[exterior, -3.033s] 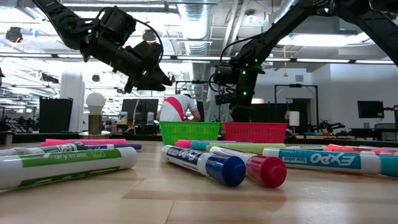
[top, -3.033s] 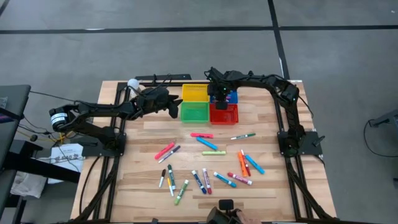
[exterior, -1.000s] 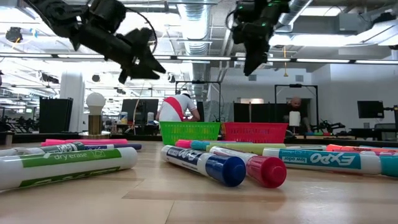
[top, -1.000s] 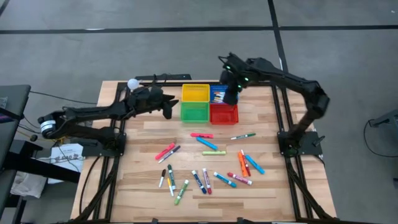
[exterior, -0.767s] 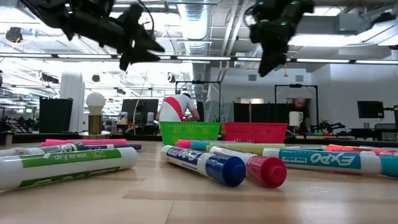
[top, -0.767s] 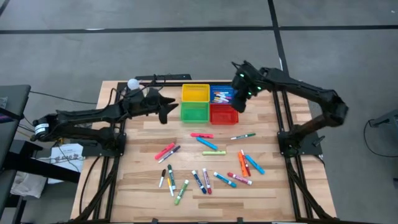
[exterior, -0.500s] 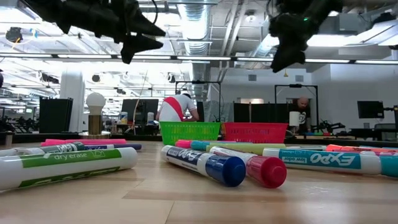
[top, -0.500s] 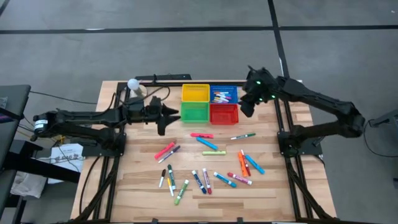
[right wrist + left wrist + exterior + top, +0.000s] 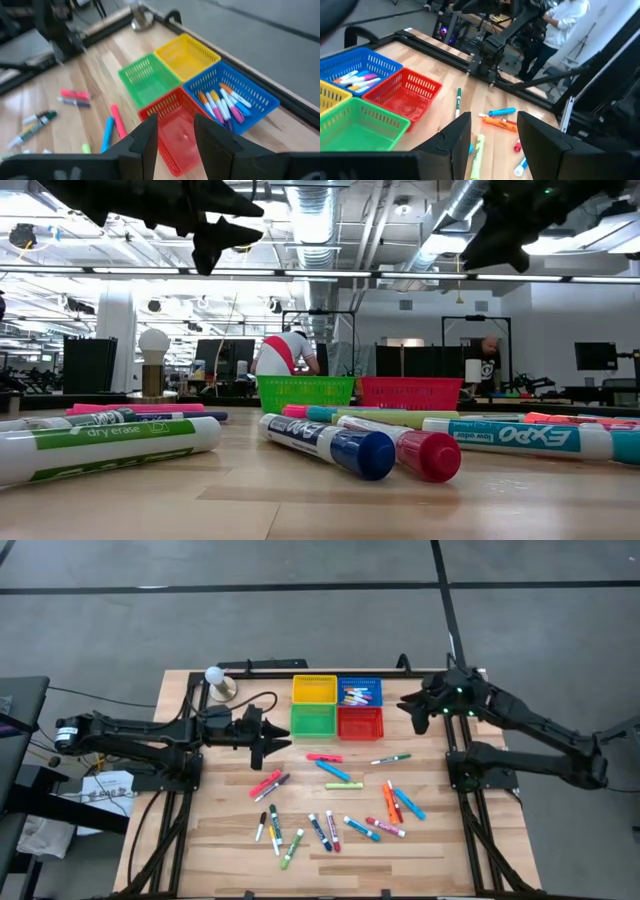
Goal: Pick & Place Markers
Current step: Put the small black highlighter pen into the blue bin
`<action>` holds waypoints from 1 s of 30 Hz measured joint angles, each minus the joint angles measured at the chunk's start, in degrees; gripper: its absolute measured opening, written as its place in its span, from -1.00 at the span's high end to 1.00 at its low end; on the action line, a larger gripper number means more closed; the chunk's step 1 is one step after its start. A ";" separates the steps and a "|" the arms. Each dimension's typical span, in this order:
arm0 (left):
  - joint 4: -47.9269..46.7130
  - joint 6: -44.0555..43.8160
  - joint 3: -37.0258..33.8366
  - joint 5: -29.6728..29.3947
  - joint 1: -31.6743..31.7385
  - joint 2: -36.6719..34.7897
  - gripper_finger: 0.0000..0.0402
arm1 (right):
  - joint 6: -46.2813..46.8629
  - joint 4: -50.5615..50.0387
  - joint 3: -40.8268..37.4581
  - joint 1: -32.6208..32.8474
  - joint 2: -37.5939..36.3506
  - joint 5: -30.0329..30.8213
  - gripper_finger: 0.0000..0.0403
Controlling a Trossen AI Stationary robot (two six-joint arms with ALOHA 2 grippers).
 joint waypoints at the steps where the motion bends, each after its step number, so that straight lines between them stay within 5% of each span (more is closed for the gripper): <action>1: 0.05 -1.77 0.00 0.00 0.02 0.00 0.21 | 0.84 1.00 -1.20 0.00 -1.39 0.00 0.41; 10: -0.57 -11.63 0.00 5.60 -3.06 0.01 0.21 | 7.59 10.70 -10.77 1.18 -11.13 0.01 0.41; 21: -17.86 -20.88 0.02 5.61 -15.45 0.04 0.21 | 10.06 15.03 -15.32 3.40 -14.36 0.37 0.41; 30: -21.00 -29.08 0.07 5.46 -28.43 1.07 0.21 | 12.45 15.25 -16.46 3.39 -14.20 0.39 0.41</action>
